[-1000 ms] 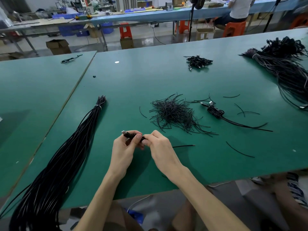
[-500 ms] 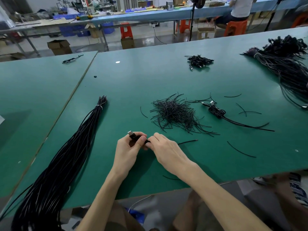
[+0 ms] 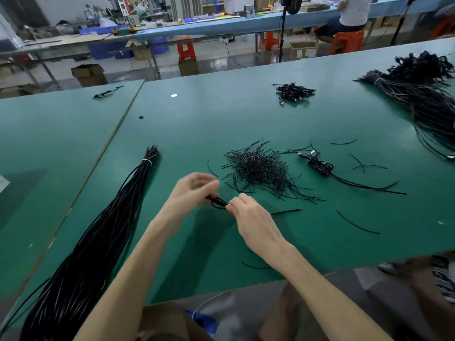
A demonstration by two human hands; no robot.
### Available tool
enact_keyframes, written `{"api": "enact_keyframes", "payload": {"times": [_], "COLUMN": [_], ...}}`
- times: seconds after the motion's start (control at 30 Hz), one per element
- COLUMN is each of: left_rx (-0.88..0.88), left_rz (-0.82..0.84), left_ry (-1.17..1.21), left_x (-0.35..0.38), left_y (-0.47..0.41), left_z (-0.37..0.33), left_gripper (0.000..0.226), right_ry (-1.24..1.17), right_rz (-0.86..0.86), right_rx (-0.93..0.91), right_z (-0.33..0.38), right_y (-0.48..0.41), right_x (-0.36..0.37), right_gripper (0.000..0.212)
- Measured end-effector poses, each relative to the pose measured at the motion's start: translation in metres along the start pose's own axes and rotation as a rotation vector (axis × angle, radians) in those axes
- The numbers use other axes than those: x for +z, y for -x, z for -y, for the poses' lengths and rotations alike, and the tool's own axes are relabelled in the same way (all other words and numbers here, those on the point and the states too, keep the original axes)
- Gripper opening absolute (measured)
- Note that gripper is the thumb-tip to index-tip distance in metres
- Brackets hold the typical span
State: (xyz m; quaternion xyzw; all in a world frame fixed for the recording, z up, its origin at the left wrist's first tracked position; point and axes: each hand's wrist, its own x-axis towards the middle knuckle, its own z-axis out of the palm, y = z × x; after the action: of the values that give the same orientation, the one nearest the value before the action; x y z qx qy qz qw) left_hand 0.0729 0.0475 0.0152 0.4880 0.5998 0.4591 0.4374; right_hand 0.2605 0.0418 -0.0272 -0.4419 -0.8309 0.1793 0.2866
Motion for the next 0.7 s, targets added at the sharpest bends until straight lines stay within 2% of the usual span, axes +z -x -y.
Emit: {"api": "enact_keyframes", "payload": {"times": [0.07,0.13,0.23,0.3,0.37,0.57,0.7], "left_rx": [0.132,0.209,0.143,0.103,0.103,0.254,0.295], "left_rz": [-0.134,-0.136,-0.056,-0.066,-0.108,-0.245,-0.305], "left_ry": [-0.340,-0.603,-0.854,-0.963,-0.995,-0.935,-0.756], "left_x": [0.005,0.020,0.052,0.068,0.076,0.073,0.050], "left_y": [-0.025,-0.045,-0.070,-0.081,-0.084,-0.075,-0.054], "left_z": [-0.020,-0.033,-0.036,-0.031,-0.027,-0.033,-0.047], "left_gripper": [0.013,0.010,0.021,0.025,0.023,0.013,0.011], "right_ry": [0.039,0.083,0.119,0.098,0.076,0.070,-0.015], "right_rz": [-0.007,0.001,0.027,0.026,0.019,0.028,0.009], "right_rx": [0.026,0.021,0.005,0.009,0.011,0.040,0.094], "right_z": [-0.001,-0.001,0.000,0.000,0.000,0.000,-0.002], "right_y": [-0.002,-0.002,-0.002,-0.002,-0.002,-0.003,-0.003], "right_x": [0.001,0.002,0.004,0.003,0.002,0.003,0.002], "right_gripper": [0.027,0.026,0.026,0.027,0.027,0.028,0.027]}}
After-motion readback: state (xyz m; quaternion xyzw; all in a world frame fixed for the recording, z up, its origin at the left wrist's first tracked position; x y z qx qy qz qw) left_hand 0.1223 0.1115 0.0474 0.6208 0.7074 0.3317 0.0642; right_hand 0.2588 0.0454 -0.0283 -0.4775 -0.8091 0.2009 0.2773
